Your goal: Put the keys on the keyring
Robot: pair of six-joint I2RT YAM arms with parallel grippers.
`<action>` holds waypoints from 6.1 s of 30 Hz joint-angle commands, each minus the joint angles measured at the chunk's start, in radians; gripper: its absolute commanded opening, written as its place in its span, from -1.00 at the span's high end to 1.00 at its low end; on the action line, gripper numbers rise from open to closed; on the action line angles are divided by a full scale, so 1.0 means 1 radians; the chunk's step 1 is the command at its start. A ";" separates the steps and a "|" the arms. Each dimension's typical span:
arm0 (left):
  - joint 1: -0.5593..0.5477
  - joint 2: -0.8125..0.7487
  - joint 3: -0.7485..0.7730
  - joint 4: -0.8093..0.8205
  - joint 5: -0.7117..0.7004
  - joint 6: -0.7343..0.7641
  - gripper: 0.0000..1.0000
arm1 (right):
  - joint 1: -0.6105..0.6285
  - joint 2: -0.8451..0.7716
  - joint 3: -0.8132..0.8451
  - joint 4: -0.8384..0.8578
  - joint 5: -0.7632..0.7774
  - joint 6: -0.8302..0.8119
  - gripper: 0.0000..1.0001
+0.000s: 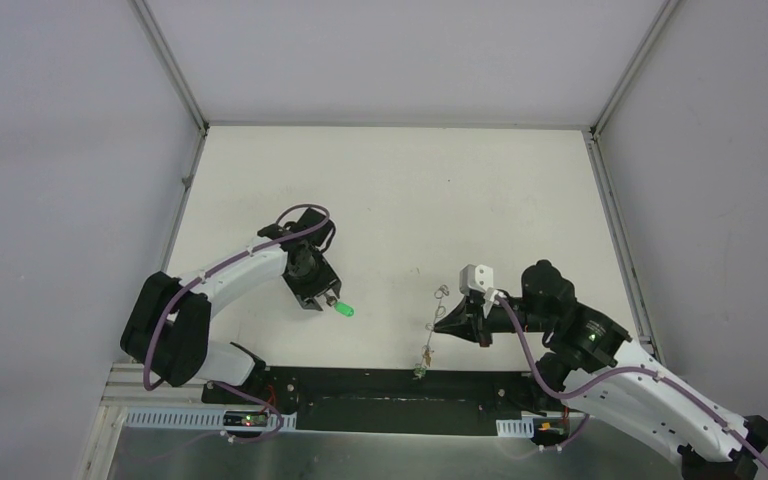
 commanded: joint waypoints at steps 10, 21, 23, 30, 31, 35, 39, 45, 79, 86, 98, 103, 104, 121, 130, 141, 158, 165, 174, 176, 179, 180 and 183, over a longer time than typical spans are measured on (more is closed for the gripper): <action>0.041 -0.086 -0.150 0.174 0.056 -0.086 0.20 | 0.000 0.011 0.004 0.089 -0.030 0.022 1.00; 0.047 -0.031 -0.144 0.249 0.137 -0.034 0.80 | 0.000 0.030 0.011 0.090 -0.041 0.023 1.00; 0.048 -0.025 -0.143 0.249 0.138 -0.032 0.93 | 0.000 0.031 0.011 0.090 -0.041 0.022 1.00; 0.048 -0.037 -0.143 0.250 0.137 -0.008 1.00 | 0.001 0.032 0.009 0.090 -0.040 0.021 1.00; 0.048 -0.045 -0.143 0.248 0.135 0.001 1.00 | 0.000 0.032 0.009 0.090 -0.040 0.021 1.00; 0.048 -0.096 -0.133 0.229 0.107 0.058 1.00 | 0.001 0.035 0.011 0.090 -0.040 0.018 1.00; 0.048 -0.148 -0.111 0.206 0.089 0.150 1.00 | 0.001 0.039 0.012 0.090 -0.041 0.017 1.00; 0.048 -0.210 -0.044 0.166 0.095 0.358 1.00 | 0.001 0.049 0.020 0.086 -0.045 0.012 1.00; 0.046 -0.460 0.226 0.188 0.923 1.489 1.00 | 0.000 0.180 0.112 0.046 -0.097 -0.032 1.00; 0.035 -0.528 0.157 0.248 0.973 1.559 1.00 | 0.000 0.230 0.129 0.038 -0.127 -0.039 1.00; -0.146 -0.468 0.081 0.373 0.891 1.528 1.00 | 0.002 0.241 0.119 0.060 -0.213 -0.104 1.00; -0.234 -0.448 0.054 0.429 0.871 1.602 1.00 | 0.002 0.195 0.104 0.020 -0.278 -0.236 1.00; -0.248 -0.449 0.046 0.444 0.870 1.620 1.00 | 0.002 0.184 0.100 0.011 -0.282 -0.263 1.00; -0.501 -0.403 0.027 0.479 0.684 1.803 1.00 | 0.006 0.151 0.109 -0.189 -0.343 -0.585 1.00; -0.596 -0.346 0.060 0.480 0.599 1.815 1.00 | 0.009 0.191 0.135 -0.178 -0.324 -0.542 1.00; -0.654 -0.275 0.108 0.497 0.563 1.733 1.00 | 0.011 0.189 0.129 -0.143 -0.313 -0.502 1.00; -0.728 -0.241 0.117 0.498 0.483 1.724 1.00 | 0.011 0.192 0.127 -0.120 -0.302 -0.474 1.00; -0.744 -0.238 0.120 0.486 0.472 1.746 1.00 | 0.013 0.192 0.128 -0.123 -0.282 -0.467 1.00; -0.764 -0.268 0.107 0.463 0.440 1.771 1.00 | 0.013 0.202 0.131 -0.124 -0.263 -0.451 1.00; -0.771 -0.273 0.105 0.457 0.426 1.776 1.00 | 0.013 0.204 0.132 -0.124 -0.257 -0.446 1.00; -0.781 -0.276 0.104 0.445 0.405 1.783 1.00 | 0.012 0.207 0.133 -0.124 -0.251 -0.437 1.00; -0.783 -0.275 0.102 0.442 0.400 1.783 1.00 | 0.013 0.208 0.134 -0.125 -0.249 -0.435 1.00; -0.793 -0.275 0.101 0.437 0.381 1.787 1.00 | 0.012 0.211 0.136 -0.124 -0.242 -0.428 1.00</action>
